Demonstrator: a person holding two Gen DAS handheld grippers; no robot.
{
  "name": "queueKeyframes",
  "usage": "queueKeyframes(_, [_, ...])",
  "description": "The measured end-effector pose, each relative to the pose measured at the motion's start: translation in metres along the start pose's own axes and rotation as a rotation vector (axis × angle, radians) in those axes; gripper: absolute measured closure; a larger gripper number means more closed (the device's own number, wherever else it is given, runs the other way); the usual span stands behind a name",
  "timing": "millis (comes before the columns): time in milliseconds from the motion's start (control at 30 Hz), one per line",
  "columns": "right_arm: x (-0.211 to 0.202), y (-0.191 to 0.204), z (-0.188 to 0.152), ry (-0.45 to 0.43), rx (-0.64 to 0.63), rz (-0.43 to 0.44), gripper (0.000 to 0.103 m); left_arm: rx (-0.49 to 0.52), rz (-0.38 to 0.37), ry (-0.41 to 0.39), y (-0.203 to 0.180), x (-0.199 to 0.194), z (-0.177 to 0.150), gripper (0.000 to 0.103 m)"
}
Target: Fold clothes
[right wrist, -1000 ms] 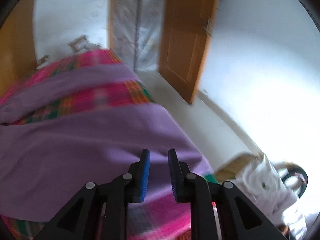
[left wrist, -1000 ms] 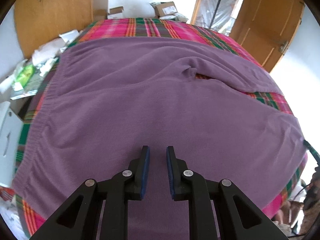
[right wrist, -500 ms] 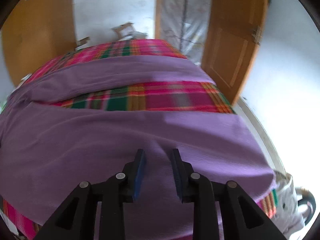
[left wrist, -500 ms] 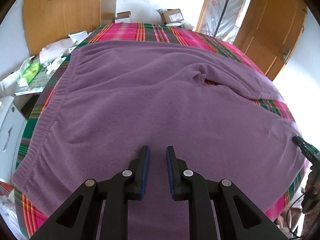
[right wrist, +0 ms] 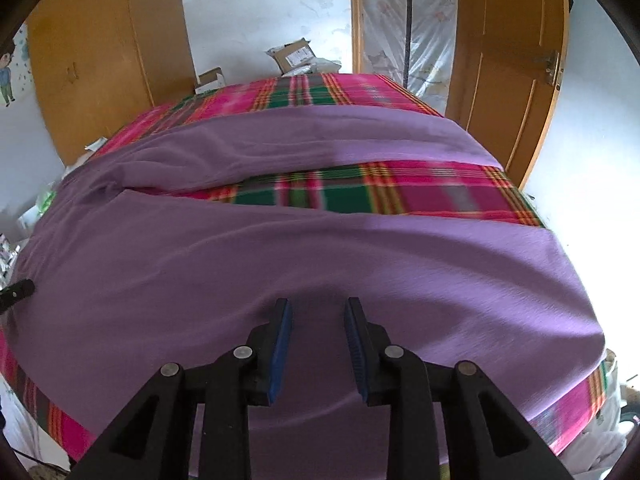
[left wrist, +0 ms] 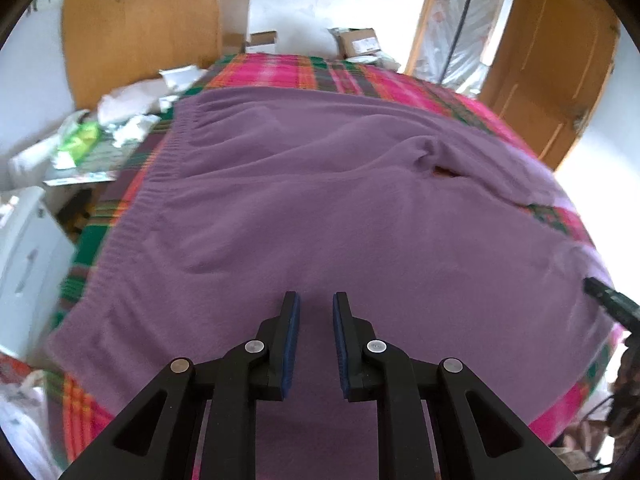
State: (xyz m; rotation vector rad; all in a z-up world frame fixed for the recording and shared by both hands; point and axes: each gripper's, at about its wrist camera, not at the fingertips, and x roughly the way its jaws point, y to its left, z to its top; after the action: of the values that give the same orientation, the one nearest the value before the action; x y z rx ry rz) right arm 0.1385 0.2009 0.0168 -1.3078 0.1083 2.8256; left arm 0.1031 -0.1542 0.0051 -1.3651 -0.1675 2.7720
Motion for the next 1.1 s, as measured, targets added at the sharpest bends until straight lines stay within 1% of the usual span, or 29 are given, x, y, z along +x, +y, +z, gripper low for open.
queueKeyframes(67, [-0.002,0.018,-0.006,-0.003,-0.041,0.05,0.074,-0.018,0.007,-0.013,0.011,-0.004,-0.005,0.086])
queueKeyframes(167, [-0.005,0.049,-0.013,-0.001,-0.152,0.086,0.074,-0.059,0.03,-0.022,0.027,-0.012,-0.013,0.086])
queueKeyframes(267, [-0.007,0.08,-0.018,-0.015,-0.248,0.144,0.074,-0.08,0.056,-0.027,0.039,-0.017,-0.018,0.086])
queueKeyframes(300, [-0.007,0.089,-0.02,-0.014,-0.272,0.166,0.069,-0.087,0.06,-0.028,0.042,-0.019,-0.019,0.086])
queueKeyframes(400, [-0.007,0.115,-0.023,-0.006,-0.352,0.23,0.069,-0.096,0.064,-0.036,0.046,-0.022,-0.022,0.086])
queueKeyframes(533, [-0.01,0.145,-0.029,0.006,-0.417,0.307,0.069,-0.099,0.074,-0.045,0.047,-0.026,-0.025,0.086])
queueKeyframes(600, [-0.009,0.159,-0.03,0.0,-0.468,0.327,0.069,-0.11,0.077,-0.048,0.05,-0.028,-0.026,0.086])
queueKeyframes(733, [-0.009,0.18,-0.033,0.009,-0.517,0.383,0.069,-0.123,0.113,-0.052,0.057,-0.029,-0.028,0.086])
queueKeyframes(800, [-0.011,0.193,-0.036,0.017,-0.551,0.422,0.069,-0.127,0.137,-0.052,0.061,-0.029,-0.029,0.083])
queueKeyframes(933, [-0.015,0.218,-0.038,0.019,-0.603,0.49,0.069,-0.134,0.141,-0.046,0.069,-0.029,-0.028,0.083])
queueKeyframes(1000, [-0.014,0.228,-0.036,0.011,-0.603,0.519,0.069,-0.137,0.139,-0.043,0.071,-0.029,-0.027,0.083])
queueKeyframes(1100, [-0.008,0.244,-0.035,0.043,-0.602,0.546,0.069,-0.143,0.142,-0.037,0.075,-0.028,-0.025,0.083])
